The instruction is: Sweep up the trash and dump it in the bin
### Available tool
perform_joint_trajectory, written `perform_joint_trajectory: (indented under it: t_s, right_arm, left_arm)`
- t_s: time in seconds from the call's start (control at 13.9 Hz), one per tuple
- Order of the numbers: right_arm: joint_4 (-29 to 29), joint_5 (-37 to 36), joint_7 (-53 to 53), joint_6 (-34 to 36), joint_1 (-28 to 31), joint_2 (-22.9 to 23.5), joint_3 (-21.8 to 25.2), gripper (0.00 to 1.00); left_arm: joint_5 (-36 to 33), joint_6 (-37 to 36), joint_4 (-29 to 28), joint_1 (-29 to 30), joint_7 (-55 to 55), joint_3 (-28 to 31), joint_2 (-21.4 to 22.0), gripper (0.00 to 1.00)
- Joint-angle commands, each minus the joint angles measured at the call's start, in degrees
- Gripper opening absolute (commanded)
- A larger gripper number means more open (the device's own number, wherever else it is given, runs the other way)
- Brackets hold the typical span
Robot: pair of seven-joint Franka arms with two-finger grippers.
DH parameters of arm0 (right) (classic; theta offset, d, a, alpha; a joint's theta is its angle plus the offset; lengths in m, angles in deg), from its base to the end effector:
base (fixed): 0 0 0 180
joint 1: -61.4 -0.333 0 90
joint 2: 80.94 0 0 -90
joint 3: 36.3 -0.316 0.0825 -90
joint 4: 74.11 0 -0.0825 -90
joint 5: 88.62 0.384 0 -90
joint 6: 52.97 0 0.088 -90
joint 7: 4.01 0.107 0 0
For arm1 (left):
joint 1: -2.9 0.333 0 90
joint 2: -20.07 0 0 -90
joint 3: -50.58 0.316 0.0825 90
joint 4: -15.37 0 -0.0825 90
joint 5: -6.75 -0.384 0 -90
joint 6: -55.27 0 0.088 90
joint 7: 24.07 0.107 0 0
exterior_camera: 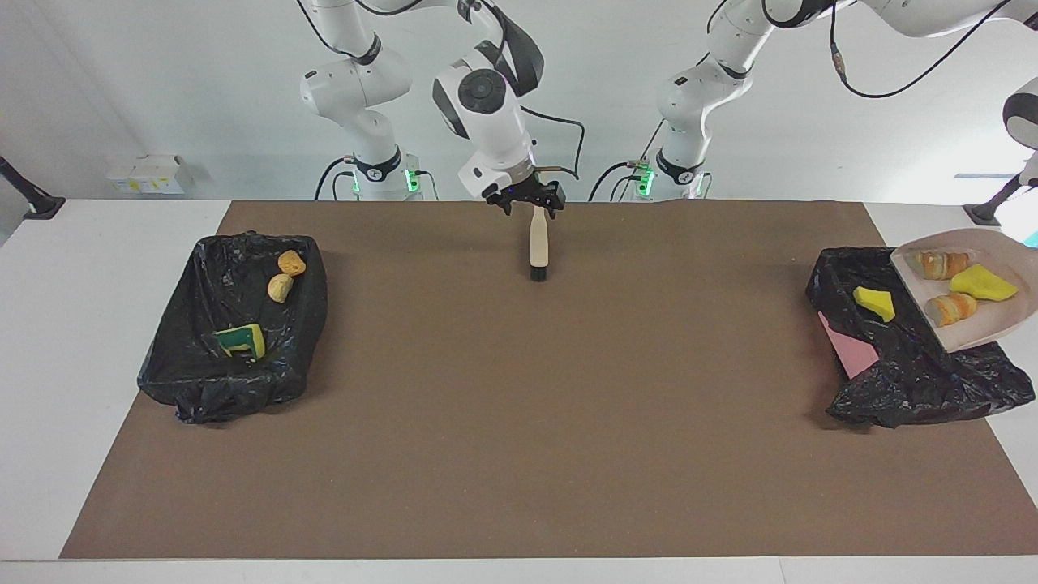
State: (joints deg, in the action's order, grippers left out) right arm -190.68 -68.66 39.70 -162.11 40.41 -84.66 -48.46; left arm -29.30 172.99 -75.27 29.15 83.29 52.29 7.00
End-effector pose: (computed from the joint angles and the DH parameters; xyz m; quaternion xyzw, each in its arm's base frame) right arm 0.4298 0.3121 0.4710 -0.9755 0.1531 0.1215 0.1015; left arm 0.5674 0.3349 0.5391 -0.6550 0.6870 0.2266 0.2183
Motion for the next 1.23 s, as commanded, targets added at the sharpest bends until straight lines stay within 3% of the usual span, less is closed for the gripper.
perform_joint_trajectory:
  t_s: [0.0, 0.22, 0.36, 0.65, 0.86, 1.15]
  right_arm:
    - [9.7, -4.9, -4.1, 10.4, 8.5, 0.4, -0.6, 1.00]
    - [17.3, -7.3, -10.6, 15.0, 15.4, 0.4, -0.4, 1.00]
    - [22.8, -14.6, -12.6, 19.6, 16.8, 0.9, -0.6, 1.00]
    - [29.2, -25.0, -17.1, 25.6, 18.2, 2.6, -0.1, 1.00]
    - [30.9, -24.5, -25.2, 25.7, 21.9, 2.5, 1.2, 1.00]
    - [33.2, -24.6, -26.0, 25.9, 22.7, 2.8, 1.3, 1.00]
  left_arm:
    - [-11.3, 0.0, -6.5, -4.4, -10.0, 0.5, 5.1, 0.00]
    - [-21.0, -0.5, -12.9, -7.3, -19.2, 0.5, 9.2, 0.00]
    - [-23.6, -0.5, -13.2, -7.8, -19.9, 0.5, 10.4, 0.00]
    - [-23.5, -2.7, -12.8, -8.1, -19.6, 0.0, 13.5, 0.00]
    - [-22.0, -5.8, -12.9, -10.5, -20.5, -0.3, 15.0, 0.00]
    - [-12.9, -15.2, -12.4, -15.8, -29.6, -0.2, 15.5, 0.00]
